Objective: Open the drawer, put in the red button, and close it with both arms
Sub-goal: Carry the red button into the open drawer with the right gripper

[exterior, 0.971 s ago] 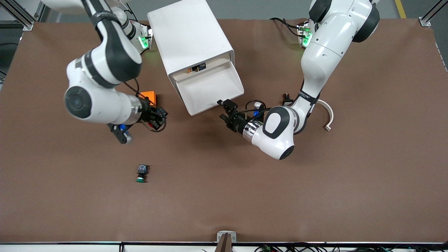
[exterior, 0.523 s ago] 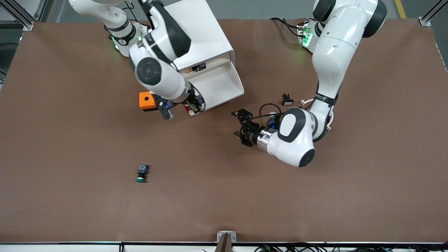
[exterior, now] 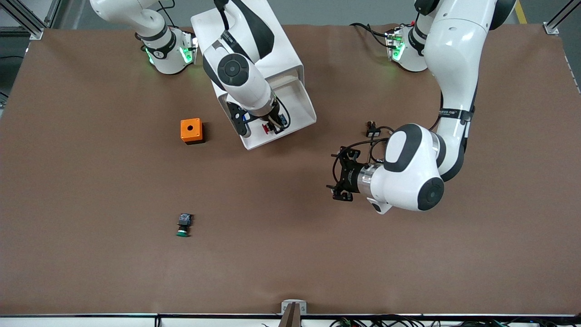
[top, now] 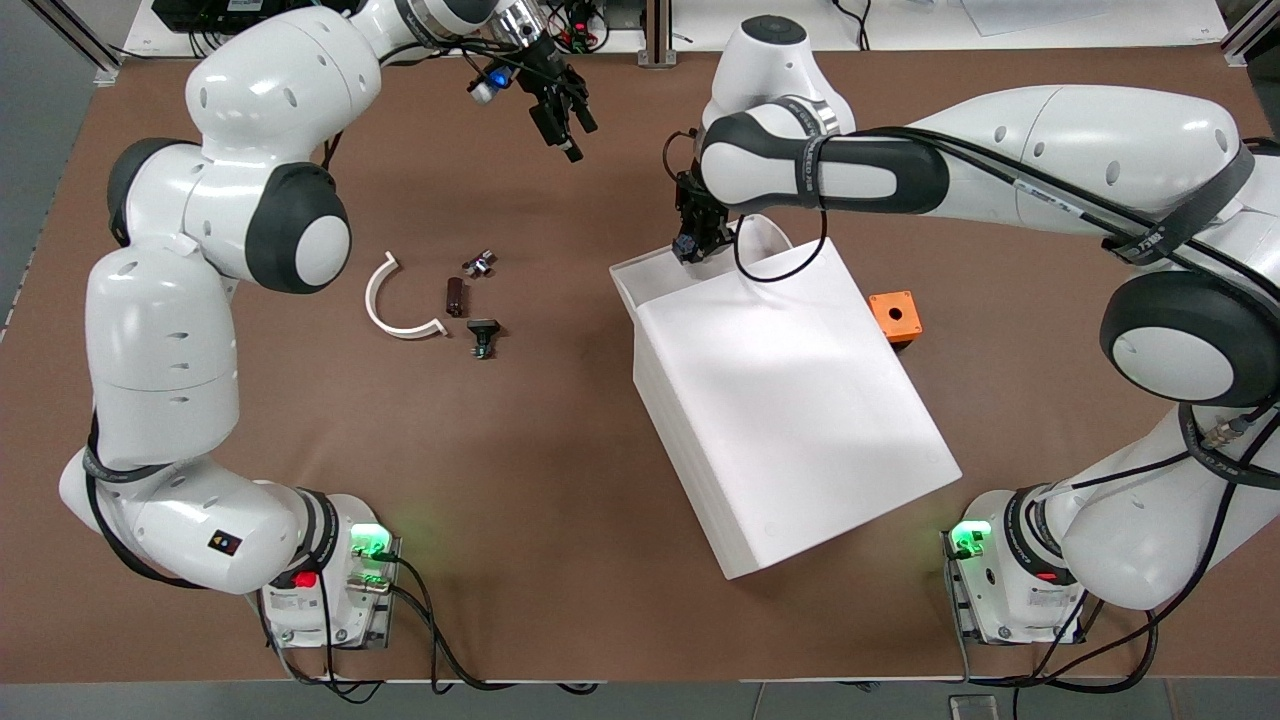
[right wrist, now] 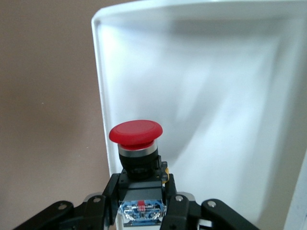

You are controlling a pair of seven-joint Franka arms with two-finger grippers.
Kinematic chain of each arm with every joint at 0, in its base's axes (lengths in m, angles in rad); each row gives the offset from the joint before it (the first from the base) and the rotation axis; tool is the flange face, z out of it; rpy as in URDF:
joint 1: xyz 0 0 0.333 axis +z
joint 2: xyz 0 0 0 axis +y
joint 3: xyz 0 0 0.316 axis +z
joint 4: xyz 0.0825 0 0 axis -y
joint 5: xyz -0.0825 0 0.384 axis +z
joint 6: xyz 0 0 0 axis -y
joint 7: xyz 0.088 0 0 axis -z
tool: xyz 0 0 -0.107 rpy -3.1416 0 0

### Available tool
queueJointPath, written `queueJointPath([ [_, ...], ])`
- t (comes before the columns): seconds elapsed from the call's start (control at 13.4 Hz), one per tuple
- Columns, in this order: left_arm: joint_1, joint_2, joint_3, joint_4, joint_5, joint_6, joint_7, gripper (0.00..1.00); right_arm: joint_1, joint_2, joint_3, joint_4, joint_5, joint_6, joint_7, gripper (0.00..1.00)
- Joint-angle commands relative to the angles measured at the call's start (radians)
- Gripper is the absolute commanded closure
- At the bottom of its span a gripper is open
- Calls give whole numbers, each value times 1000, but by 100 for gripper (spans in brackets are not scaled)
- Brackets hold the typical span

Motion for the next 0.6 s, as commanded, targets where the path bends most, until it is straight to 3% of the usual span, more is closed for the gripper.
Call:
queueJointPath([
  [0.0, -33, -26, 14, -20, 65, 7, 126, 0, 20, -7, -13, -29, -58, 29, 41, 58],
  [0.07, -38, -23, 11, -20, 98, 15, 158, 0, 12, -5, -13, -29, -75, 29, 41, 57],
  [0.22, -70, -23, 5, -25, 193, 68, 279, 0, 8, -5, -13, -27, -82, 29, 41, 39],
  [0.37, -100, -20, 5, -28, 236, 125, 302, 0, 6, -7, -17, -21, -94, 27, 41, 0],
  [0.52, -102, -16, -3, -29, 243, 160, 386, 0, -24, -14, -22, 8, -111, 17, 35, 0],
])
